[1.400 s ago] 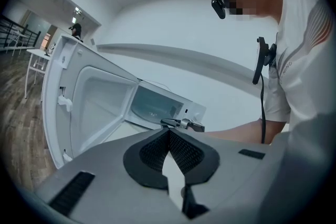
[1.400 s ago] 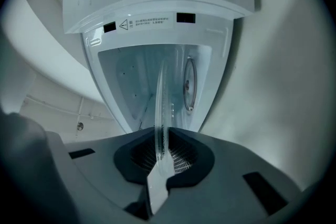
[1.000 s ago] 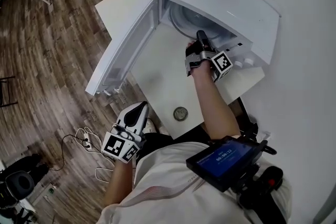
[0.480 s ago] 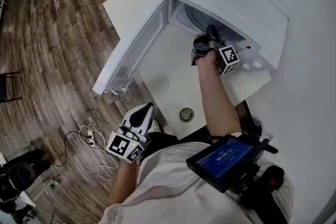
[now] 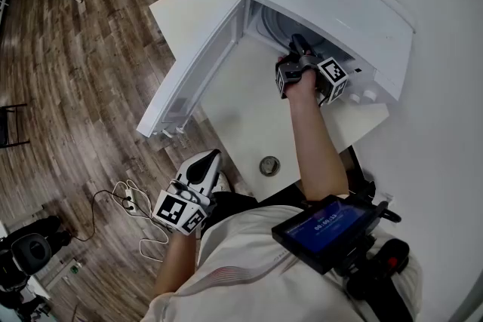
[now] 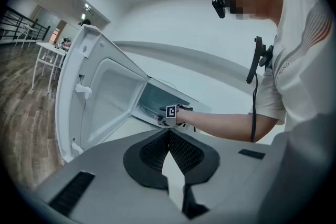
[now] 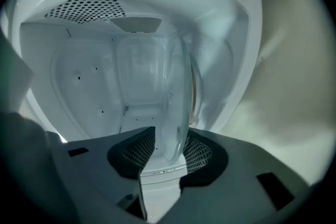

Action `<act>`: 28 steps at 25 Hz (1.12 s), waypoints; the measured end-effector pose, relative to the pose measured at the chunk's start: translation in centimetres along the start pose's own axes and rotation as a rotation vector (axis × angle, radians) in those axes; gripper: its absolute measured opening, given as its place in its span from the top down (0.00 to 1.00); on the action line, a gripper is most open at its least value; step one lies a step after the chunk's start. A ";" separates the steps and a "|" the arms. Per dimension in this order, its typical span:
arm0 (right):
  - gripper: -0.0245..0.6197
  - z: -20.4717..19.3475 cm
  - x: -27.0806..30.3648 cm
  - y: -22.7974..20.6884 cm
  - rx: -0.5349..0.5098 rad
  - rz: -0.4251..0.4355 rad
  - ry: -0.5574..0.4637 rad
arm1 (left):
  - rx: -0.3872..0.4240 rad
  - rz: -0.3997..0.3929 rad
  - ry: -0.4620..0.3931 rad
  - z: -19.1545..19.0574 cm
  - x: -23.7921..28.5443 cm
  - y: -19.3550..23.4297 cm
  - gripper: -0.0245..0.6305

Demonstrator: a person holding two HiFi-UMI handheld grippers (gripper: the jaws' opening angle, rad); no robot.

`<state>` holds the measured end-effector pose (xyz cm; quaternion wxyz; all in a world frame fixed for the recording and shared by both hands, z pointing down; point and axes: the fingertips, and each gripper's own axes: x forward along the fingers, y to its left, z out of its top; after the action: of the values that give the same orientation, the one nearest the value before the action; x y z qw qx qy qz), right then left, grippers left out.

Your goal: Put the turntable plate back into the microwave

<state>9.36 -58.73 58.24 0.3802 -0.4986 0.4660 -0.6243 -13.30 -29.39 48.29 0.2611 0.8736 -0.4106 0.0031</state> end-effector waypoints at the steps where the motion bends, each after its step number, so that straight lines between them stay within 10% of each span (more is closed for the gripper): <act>1: 0.76 -0.1 -0.1 -0.2 0.000 -0.001 0.008 | -0.002 0.000 0.001 -0.1 0.0 0.1 0.95; 28: 0.76 -2.5 0.4 -3.6 0.038 -0.099 0.240 | -0.033 -0.012 0.009 -0.9 -0.1 0.5 0.95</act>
<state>6.78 -57.60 61.63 0.2999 -0.4354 0.4710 -0.7061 -13.57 -29.15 49.25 0.2773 0.8716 -0.4043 -0.0011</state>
